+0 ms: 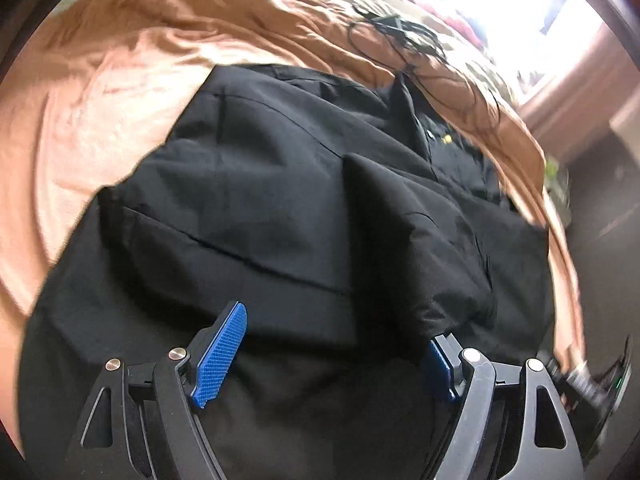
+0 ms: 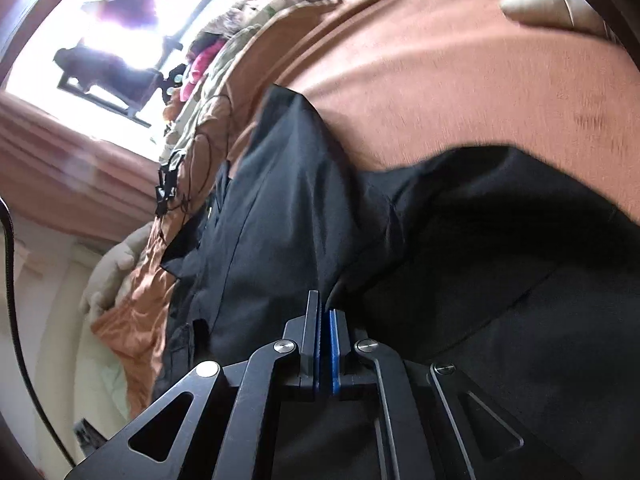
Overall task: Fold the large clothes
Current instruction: 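Fold the held edge inward over the jacket body with the right gripper, then grasp the sleeve cuff with the velcro strap using the left gripper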
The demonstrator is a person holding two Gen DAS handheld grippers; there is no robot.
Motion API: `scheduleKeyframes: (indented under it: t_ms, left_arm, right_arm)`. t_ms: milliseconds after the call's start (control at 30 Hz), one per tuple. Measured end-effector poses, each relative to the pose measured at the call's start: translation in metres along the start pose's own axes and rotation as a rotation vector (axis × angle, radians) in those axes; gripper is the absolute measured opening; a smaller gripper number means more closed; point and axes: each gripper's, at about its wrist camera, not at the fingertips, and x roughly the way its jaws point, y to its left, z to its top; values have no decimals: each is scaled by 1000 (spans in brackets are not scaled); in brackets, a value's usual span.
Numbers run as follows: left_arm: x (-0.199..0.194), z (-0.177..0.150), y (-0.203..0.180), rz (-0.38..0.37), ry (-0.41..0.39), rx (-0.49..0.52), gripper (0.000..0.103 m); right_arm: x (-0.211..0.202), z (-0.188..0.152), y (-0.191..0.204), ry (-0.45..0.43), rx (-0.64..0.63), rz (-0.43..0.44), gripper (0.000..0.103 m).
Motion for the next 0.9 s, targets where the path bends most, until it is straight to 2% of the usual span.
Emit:
scheduleKeyframes:
  t_ms: [100,233,367,467,700,900]
  left_arm:
    - [-23,-9,-14,16,-20,60,82]
    - [-44,-15,-37,-1,-37,154,82]
    - [-39,-8,-53,37,-28,201,82]
    - [-37,-3,-71,28,-49,238,82]
    - [15,-10,-131,67,43,371,82]
    - [59,-18,-135,176,119,410,82]
  right_arm:
    - [0,0,-2,13,4,-4,6]
    - [-1,1,-4,29,5,18,8]
    - [0,2,-8,36,21,50,8]
    - [1,3,-12,46,48,73,8]
    - [1,6,-17,58,74,95,8]
    - [5,8,-16,77,71,84,8]
